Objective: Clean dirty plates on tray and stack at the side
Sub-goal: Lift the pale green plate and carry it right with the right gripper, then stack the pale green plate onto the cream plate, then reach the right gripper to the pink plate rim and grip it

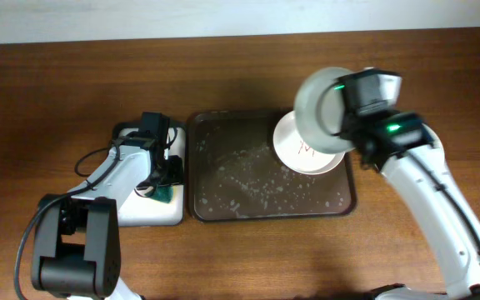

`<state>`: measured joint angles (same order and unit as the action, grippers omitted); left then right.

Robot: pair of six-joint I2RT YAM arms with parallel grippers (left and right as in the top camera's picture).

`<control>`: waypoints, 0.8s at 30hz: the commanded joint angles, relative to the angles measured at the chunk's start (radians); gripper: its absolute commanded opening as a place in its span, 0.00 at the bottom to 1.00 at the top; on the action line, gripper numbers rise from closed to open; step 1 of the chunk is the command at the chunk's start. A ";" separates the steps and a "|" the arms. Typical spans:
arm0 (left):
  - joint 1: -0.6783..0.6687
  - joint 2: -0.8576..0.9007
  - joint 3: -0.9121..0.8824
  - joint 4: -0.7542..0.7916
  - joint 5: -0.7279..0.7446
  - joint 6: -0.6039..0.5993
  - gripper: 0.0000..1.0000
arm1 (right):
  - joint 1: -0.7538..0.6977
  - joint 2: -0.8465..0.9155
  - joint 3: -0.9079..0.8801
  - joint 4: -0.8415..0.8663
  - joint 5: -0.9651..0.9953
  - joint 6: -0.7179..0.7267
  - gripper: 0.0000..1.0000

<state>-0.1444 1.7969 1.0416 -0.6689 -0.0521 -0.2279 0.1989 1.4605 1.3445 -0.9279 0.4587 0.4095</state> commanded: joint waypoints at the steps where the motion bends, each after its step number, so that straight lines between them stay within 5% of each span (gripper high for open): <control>1: 0.003 -0.013 0.021 0.002 0.004 -0.002 0.69 | -0.268 0.000 0.015 -0.024 -0.278 0.018 0.04; 7: 0.003 -0.013 0.021 -0.002 0.005 -0.002 0.71 | -0.648 0.071 -0.022 -0.027 -0.370 0.018 0.04; 13: 0.003 -0.013 0.021 -0.005 0.005 -0.002 0.72 | -0.762 0.251 -0.022 0.017 -0.403 0.018 0.05; 14: 0.003 -0.013 0.021 -0.005 0.005 -0.002 0.72 | -0.761 0.252 -0.022 0.037 -0.451 0.018 0.79; 15: 0.003 -0.013 0.021 -0.005 0.005 -0.002 0.72 | -0.761 0.252 -0.022 0.046 -0.513 0.017 0.85; 18: 0.003 -0.013 0.021 -0.005 0.005 -0.002 0.72 | -0.730 0.252 -0.022 0.032 -0.801 -0.096 0.78; 24: 0.003 -0.013 0.021 -0.005 0.005 -0.002 0.72 | -0.423 0.265 -0.039 -0.034 -0.775 -0.238 0.72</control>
<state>-0.1444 1.7969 1.0435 -0.6727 -0.0517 -0.2279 -0.3176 1.7142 1.3243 -0.9627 -0.3244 0.2085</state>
